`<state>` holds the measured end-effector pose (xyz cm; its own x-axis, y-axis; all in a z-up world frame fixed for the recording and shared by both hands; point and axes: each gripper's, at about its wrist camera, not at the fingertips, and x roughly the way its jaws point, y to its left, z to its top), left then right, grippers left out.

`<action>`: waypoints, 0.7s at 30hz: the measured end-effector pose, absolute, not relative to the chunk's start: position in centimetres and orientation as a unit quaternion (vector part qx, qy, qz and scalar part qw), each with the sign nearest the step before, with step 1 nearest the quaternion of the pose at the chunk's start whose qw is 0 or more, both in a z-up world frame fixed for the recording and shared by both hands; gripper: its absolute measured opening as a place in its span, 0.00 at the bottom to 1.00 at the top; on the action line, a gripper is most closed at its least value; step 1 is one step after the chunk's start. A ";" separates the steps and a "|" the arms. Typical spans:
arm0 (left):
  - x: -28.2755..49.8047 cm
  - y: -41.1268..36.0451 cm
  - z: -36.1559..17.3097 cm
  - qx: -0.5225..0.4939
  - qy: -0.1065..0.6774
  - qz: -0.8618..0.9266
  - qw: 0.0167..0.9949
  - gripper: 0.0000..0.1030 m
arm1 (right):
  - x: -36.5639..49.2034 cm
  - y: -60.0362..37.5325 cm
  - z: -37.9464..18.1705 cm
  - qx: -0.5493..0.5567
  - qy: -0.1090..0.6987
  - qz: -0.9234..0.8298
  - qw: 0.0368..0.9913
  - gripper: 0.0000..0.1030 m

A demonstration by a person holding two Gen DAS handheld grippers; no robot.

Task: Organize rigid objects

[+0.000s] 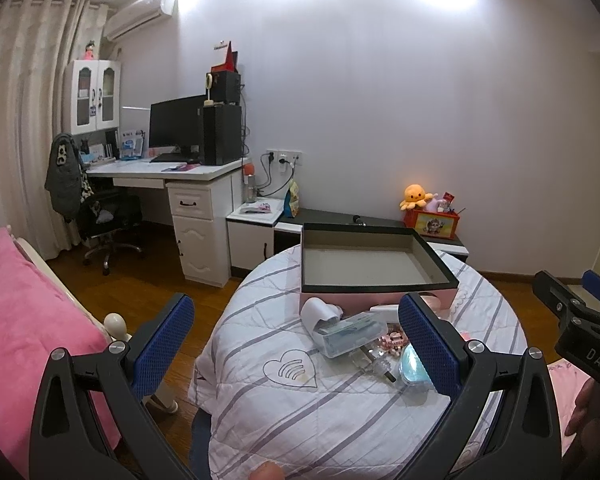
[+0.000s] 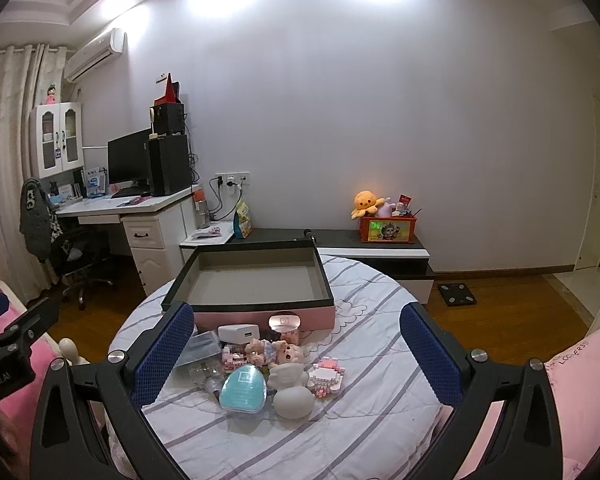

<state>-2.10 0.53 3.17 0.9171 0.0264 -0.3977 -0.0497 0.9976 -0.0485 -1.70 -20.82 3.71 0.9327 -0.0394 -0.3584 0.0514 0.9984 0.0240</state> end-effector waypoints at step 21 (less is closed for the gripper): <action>-1.3 0.5 1.2 -0.019 0.217 0.009 0.976 1.00 | -0.4 -22.5 1.0 0.028 0.222 -0.012 0.974 1.00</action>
